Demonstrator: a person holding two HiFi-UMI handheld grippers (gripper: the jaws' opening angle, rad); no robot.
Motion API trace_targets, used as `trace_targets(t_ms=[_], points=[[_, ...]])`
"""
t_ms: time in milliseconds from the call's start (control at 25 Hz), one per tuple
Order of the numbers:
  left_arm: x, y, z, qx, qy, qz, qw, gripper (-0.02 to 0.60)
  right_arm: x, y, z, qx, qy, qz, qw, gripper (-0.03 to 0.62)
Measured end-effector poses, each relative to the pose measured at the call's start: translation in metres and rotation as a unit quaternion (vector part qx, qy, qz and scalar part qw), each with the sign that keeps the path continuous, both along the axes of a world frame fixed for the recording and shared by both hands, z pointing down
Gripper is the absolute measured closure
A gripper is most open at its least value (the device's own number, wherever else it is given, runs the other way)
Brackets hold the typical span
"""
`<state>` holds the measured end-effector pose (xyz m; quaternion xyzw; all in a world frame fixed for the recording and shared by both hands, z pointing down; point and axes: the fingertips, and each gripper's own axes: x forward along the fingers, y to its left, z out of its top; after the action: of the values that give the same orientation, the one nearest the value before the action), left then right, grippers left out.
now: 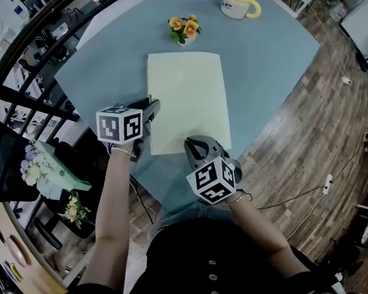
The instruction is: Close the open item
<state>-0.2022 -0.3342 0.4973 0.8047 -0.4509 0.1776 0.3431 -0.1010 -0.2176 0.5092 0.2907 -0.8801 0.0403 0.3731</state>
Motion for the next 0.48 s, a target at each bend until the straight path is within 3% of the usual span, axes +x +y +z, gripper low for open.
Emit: trace_targets(t_ms=[480], points=[[0.0001, -0.0004, 0.0043, 0.003, -0.017, 0.003, 0.9998, 0.446, -0.0028, 0.0023, 0.0046, -0.004, 0.004, -0.014, 1.000, 0.603]])
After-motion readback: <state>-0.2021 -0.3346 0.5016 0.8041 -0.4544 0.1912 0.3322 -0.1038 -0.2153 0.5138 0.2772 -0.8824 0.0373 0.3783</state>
